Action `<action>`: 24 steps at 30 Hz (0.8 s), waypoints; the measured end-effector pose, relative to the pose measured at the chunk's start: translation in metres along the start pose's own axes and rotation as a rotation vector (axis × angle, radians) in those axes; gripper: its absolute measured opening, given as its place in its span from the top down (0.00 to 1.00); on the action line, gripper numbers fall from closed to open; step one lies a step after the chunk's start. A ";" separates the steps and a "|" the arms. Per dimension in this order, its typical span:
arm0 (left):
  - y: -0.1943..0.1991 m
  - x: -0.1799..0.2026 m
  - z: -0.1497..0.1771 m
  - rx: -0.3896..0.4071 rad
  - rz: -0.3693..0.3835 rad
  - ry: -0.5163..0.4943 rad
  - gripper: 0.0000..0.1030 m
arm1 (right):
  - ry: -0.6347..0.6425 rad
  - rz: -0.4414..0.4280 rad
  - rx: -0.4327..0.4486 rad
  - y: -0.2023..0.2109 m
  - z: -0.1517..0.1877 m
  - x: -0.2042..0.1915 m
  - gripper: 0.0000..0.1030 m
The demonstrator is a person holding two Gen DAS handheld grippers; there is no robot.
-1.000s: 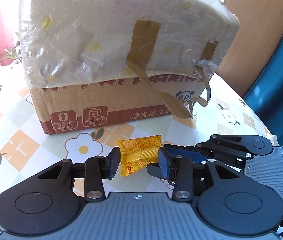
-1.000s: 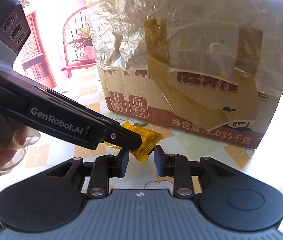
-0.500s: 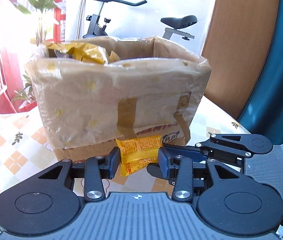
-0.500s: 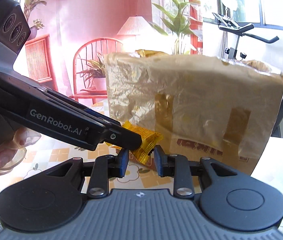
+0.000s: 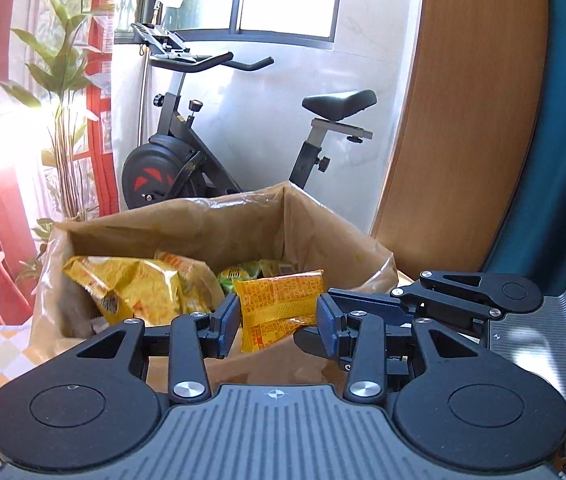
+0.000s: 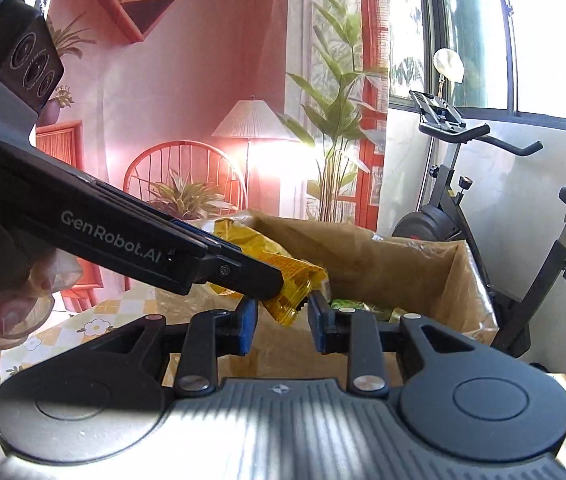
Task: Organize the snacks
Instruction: 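Carry the yellow packet over the open box and open the left tool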
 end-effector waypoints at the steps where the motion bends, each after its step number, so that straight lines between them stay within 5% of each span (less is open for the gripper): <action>1: -0.004 0.001 -0.005 0.002 -0.001 -0.003 0.57 | 0.005 0.006 0.001 -0.003 -0.005 0.008 0.71; 12: -0.078 -0.018 -0.021 -0.044 -0.036 0.081 0.57 | -0.042 0.049 -0.105 -0.059 -0.009 0.060 0.70; 19: -0.089 -0.031 -0.016 -0.067 -0.077 0.110 0.55 | -0.072 0.087 -0.155 -0.075 0.004 0.067 0.66; 24: -0.074 -0.037 -0.016 -0.054 -0.131 0.110 0.41 | -0.049 0.125 -0.151 -0.069 0.002 0.067 0.53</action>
Point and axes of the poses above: each gripper's, at about its wrist camera, not at the fingertips, and y roughly against the way its jaws point, x to its right, z to its underside, the point moved 7 cm from there along -y, roughly the way its jaws point
